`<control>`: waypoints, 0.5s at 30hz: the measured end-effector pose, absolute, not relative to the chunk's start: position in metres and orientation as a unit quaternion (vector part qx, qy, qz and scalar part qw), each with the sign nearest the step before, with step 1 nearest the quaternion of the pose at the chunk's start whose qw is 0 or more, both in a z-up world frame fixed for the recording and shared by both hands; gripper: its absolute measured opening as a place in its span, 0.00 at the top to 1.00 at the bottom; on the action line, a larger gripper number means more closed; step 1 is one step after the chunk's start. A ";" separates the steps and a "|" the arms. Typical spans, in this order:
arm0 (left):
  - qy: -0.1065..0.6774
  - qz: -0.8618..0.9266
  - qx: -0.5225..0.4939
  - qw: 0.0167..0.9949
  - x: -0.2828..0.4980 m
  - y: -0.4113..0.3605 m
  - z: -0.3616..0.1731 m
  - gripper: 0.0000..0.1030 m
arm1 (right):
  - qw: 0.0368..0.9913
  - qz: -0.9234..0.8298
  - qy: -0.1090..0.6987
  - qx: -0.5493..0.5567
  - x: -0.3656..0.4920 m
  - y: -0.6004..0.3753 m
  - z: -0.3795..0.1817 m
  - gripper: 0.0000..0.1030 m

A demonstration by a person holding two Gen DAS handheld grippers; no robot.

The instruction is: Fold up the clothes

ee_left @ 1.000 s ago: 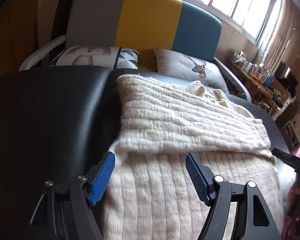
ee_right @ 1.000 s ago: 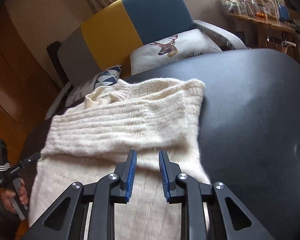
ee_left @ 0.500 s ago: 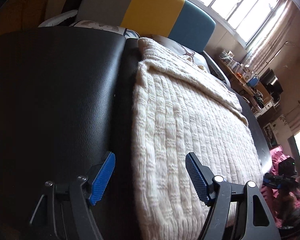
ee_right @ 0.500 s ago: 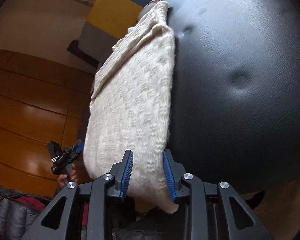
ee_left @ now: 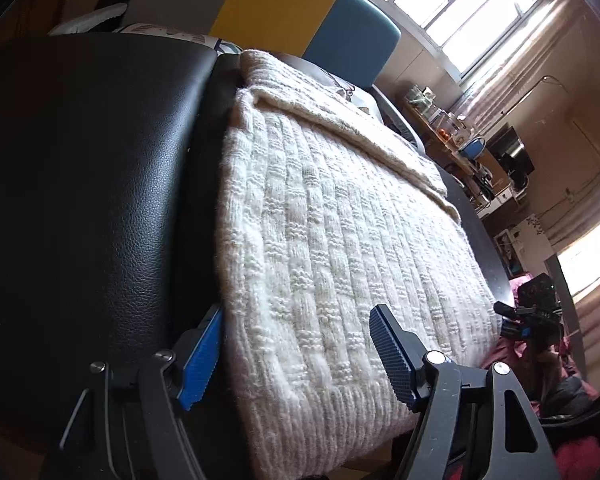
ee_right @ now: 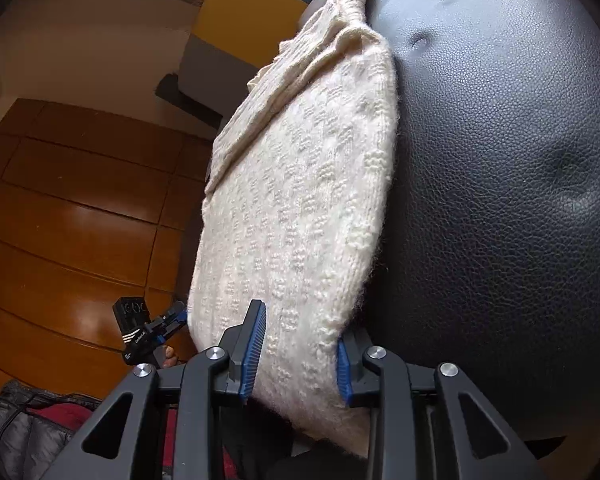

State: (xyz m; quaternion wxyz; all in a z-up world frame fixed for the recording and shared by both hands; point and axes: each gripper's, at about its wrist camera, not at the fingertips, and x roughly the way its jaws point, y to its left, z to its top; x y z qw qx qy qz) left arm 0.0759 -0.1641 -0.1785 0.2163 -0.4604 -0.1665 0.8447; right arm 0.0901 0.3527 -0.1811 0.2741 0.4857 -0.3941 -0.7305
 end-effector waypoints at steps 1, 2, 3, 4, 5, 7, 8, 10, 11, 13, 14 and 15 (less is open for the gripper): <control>-0.159 0.847 -0.458 0.215 0.077 -0.163 -0.179 0.31 | 0.271 -0.727 -0.402 0.486 0.090 0.353 -0.182 0.70; -0.156 0.847 -0.461 0.215 0.076 -0.163 -0.179 0.33 | 0.270 -0.722 -0.413 0.485 0.088 0.354 -0.183 0.70; -0.153 0.846 -0.463 0.215 0.076 -0.164 -0.179 0.34 | 0.269 -0.719 -0.420 0.484 0.086 0.355 -0.185 0.70; -0.156 0.845 -0.465 0.214 0.076 -0.165 -0.179 0.36 | 0.269 -0.715 -0.427 0.484 0.085 0.355 -0.186 0.70; -0.161 0.844 -0.468 0.209 0.075 -0.167 -0.179 0.47 | 0.272 -0.711 -0.430 0.485 0.084 0.359 -0.187 0.70; -0.158 0.844 -0.479 0.183 0.070 -0.170 -0.182 0.81 | 0.273 -0.712 -0.426 0.487 0.085 0.359 -0.187 0.74; -0.160 0.842 -0.485 0.173 0.067 -0.171 -0.183 0.88 | 0.274 -0.717 -0.414 0.489 0.085 0.357 -0.185 0.80; -0.170 0.838 -0.491 0.170 0.065 -0.172 -0.183 0.88 | 0.278 -0.726 -0.390 0.493 0.088 0.351 -0.183 0.82; -0.153 0.841 -0.492 0.166 0.065 -0.167 -0.181 0.88 | 0.283 -0.729 -0.380 0.495 0.090 0.347 -0.183 0.84; -0.125 0.845 -0.493 0.164 0.066 -0.158 -0.179 0.87 | 0.288 -0.734 -0.370 0.490 0.093 0.344 -0.183 0.86; -0.117 0.846 -0.494 0.164 0.067 -0.154 -0.178 0.85 | 0.291 -0.736 -0.378 0.480 0.095 0.344 -0.184 0.84; -0.118 0.845 -0.494 0.170 0.066 -0.151 -0.177 0.82 | 0.289 -0.739 -0.389 0.468 0.097 0.346 -0.186 0.84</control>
